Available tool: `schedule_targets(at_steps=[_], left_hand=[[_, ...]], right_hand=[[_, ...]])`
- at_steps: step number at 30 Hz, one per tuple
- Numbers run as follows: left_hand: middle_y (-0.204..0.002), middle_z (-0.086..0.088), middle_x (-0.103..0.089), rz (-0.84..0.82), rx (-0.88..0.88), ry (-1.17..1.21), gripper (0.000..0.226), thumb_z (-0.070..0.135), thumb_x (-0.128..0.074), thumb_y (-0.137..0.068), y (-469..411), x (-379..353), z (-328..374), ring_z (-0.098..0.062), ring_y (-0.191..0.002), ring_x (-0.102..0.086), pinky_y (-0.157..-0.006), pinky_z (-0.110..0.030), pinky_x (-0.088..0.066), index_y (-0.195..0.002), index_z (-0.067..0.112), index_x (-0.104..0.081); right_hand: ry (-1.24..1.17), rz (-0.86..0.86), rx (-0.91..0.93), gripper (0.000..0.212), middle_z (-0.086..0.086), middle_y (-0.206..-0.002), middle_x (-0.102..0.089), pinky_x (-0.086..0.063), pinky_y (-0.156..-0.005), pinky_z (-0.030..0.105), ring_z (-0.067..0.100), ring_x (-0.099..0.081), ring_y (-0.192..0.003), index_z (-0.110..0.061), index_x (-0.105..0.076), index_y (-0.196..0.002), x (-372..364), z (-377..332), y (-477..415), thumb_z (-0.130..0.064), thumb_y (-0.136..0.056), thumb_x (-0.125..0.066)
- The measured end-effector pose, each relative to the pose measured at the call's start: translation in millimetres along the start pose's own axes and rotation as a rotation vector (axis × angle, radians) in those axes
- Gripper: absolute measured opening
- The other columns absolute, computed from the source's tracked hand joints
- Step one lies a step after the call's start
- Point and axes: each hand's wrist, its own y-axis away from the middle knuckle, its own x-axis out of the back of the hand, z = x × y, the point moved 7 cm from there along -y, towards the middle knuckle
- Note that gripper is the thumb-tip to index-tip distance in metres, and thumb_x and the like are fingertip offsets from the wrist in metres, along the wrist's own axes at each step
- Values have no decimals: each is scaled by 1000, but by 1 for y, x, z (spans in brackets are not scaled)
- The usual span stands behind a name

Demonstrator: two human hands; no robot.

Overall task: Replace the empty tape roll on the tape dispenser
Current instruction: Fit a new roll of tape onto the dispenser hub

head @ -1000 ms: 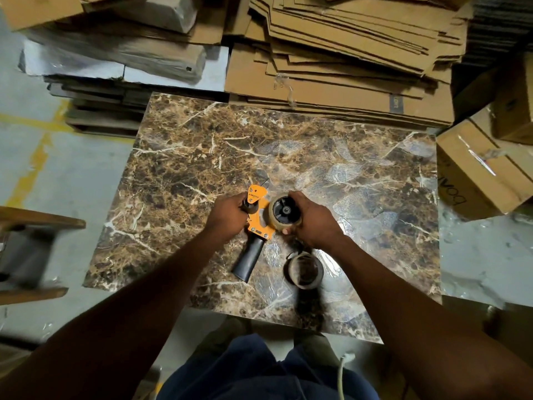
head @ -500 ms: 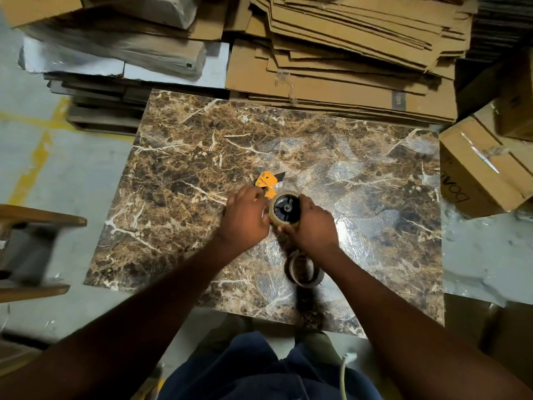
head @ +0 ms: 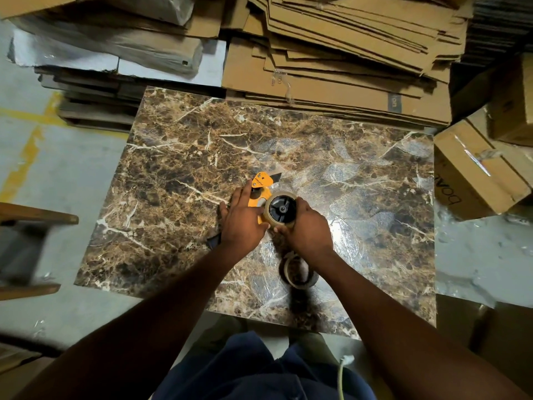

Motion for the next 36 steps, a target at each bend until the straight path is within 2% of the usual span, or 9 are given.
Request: schedule_targets(at_steps=[11, 15, 18, 21, 23, 25, 28, 30, 36], left_hand=[[-180, 4, -5, 52, 1, 79, 16, 28, -73, -97, 5, 4, 0, -32, -163, -15, -127, -61, -17, -105, 21, -85], [-179, 2, -13, 103, -14, 101, 14, 23, -72, -95, 6, 3, -1, -30, -160, -23, -123, -57, -24, -89, 19, -85], [-179, 2, -15, 121, -24, 111, 15, 23, -72, -93, 6, 2, -2, -30, -159, -24, -121, -57, -25, -85, 20, -84], [-179, 2, -13, 123, -45, 108, 13, 26, -72, -94, 4, 0, -4, -32, -160, -21, -121, -61, -27, -98, 22, -84], [-179, 0, -11, 120, -73, 105, 27, 27, -72, -95, 4, -3, -5, -33, -160, -21, -119, -64, -28, -121, 26, -78], [-179, -1, -12, 120, -96, 132, 36, 26, -72, -95, 3, -5, -6, -35, -160, -21, -117, -64, -31, -130, 27, -75], [-178, -3, -19, 135, -102, 210, 25, 23, -75, -92, -3, -9, -12, -37, -158, -25, -119, -62, -36, -115, 20, -83], [-176, -5, -24, 161, -119, 259, 17, 23, -73, -91, -7, -10, -17, -37, -156, -32, -116, -59, -42, -100, 17, -86], [-176, -4, -26, 179, -146, 333, 19, 29, -66, -89, -9, -10, -19, -34, -156, -35, -116, -55, -43, -82, 19, -82]], right_hand=[[-20, 1, 37, 77, 14, -116, -70, -55, -79, 42, 35, -71, -94, -7, -41, -139, -4, 3, -4, -46, -86, -81], [-43, -6, 55, 70, 13, -117, -69, -53, -74, 39, 35, -71, -92, -10, -44, -135, -4, 4, -6, -42, -86, -81], [-44, -11, 70, 66, 13, -118, -68, -53, -73, 39, 36, -70, -91, -10, -43, -134, -5, 5, -8, -39, -87, -80], [-5, -15, 77, 63, 12, -118, -68, -50, -72, 39, 36, -70, -92, -10, -44, -135, -4, 6, -9, -39, -89, -77], [-3, -17, 78, 63, 12, -118, -67, -50, -72, 39, 36, -70, -92, -10, -45, -135, -4, 6, -8, -38, -89, -77], [1, -19, 77, 62, 12, -118, -67, -48, -71, 38, 36, -69, -92, -10, -45, -135, -4, 6, -8, -35, -89, -76], [0, -13, 76, 59, 11, -117, -68, -42, -68, 35, 35, -70, -91, -11, -46, -134, -5, 7, -8, -32, -88, -76], [-5, -10, 73, 59, 11, -116, -69, -44, -68, 35, 35, -70, -90, -12, -46, -133, -5, 7, -9, -31, -87, -77], [-2, -18, 75, 66, 13, -120, -67, -52, -72, 39, 37, -70, -92, -8, -44, -138, -8, 7, -9, -33, -87, -77]])
